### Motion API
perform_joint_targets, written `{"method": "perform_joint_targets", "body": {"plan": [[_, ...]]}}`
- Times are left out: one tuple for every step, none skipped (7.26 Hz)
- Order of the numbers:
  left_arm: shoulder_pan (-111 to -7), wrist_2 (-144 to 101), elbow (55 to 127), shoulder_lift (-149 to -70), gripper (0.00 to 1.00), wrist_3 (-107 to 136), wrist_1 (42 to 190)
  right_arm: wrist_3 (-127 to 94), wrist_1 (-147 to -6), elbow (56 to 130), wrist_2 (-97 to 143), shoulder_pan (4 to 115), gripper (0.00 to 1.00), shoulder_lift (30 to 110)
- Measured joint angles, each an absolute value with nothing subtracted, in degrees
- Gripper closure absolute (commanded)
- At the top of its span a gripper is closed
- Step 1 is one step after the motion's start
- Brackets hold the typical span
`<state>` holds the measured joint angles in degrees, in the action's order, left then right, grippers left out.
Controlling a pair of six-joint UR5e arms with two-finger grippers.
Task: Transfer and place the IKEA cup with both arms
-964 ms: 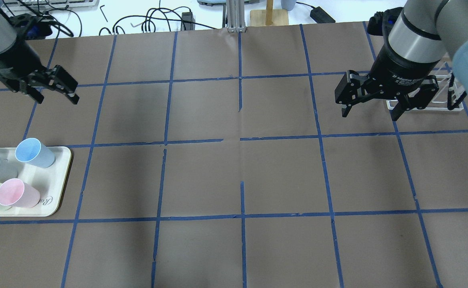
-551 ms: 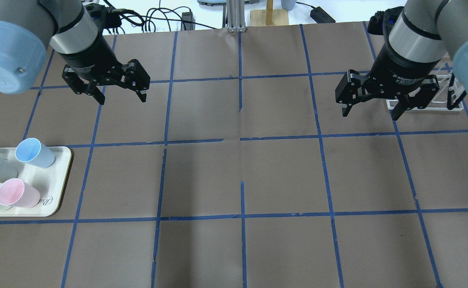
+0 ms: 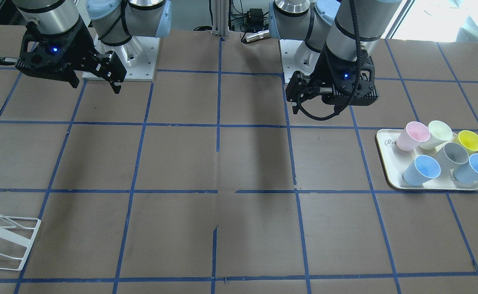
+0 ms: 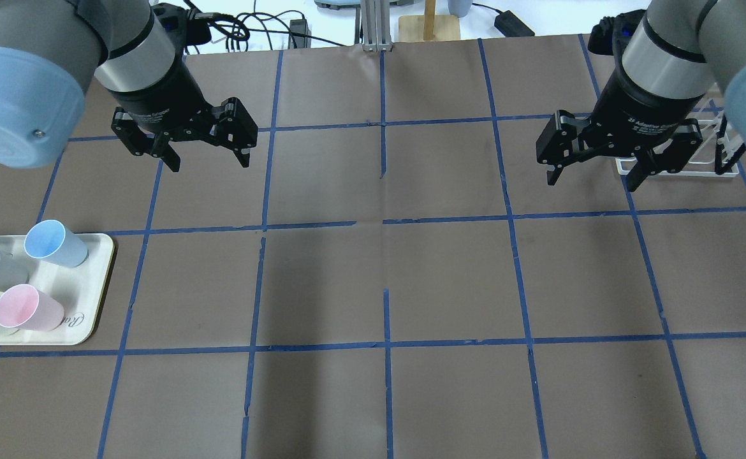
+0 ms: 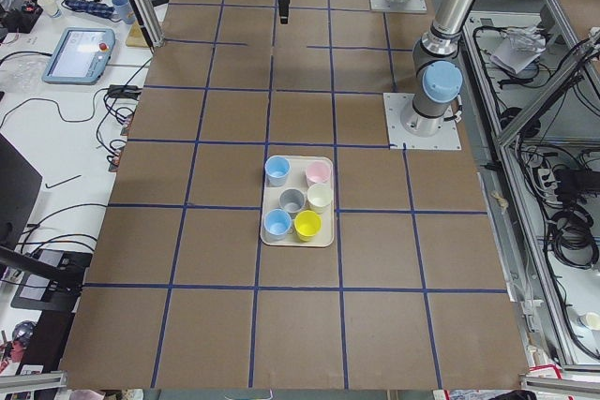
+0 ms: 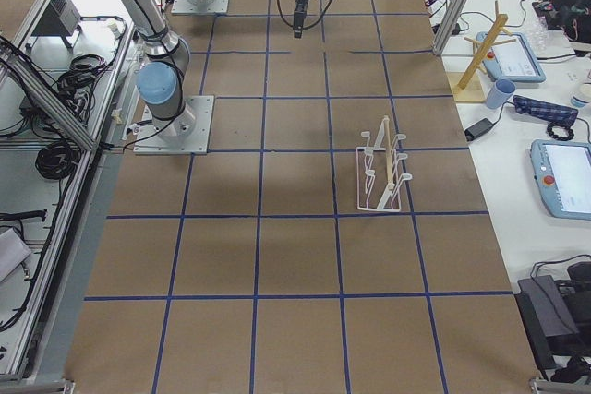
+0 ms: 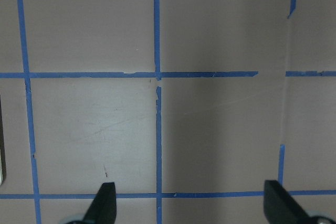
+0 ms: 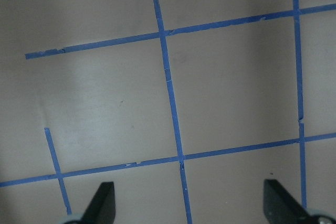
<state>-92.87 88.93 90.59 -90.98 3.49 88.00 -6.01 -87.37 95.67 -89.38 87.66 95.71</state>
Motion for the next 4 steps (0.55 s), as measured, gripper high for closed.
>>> {"method": "perform_joint_targets", "body": {"plan": [[-92.87,88.96,90.20,-90.99,0.00,3.51,88.48,-6.04,-87.42,95.60,-89.33,87.64,0.00,95.71],[-92.85,89.00,89.84,-91.05,0.00,3.49,89.02,-6.05,-87.46,95.54,-89.22,87.63,0.00,95.71],[-92.80,89.02,89.66,-91.07,0.00,3.46,89.28,-6.06,-87.51,95.46,-89.11,87.63,0.00,95.71],[-92.78,89.03,89.62,-91.07,0.00,3.46,89.48,-6.08,-87.53,95.38,-89.05,87.63,0.00,95.71]]}}
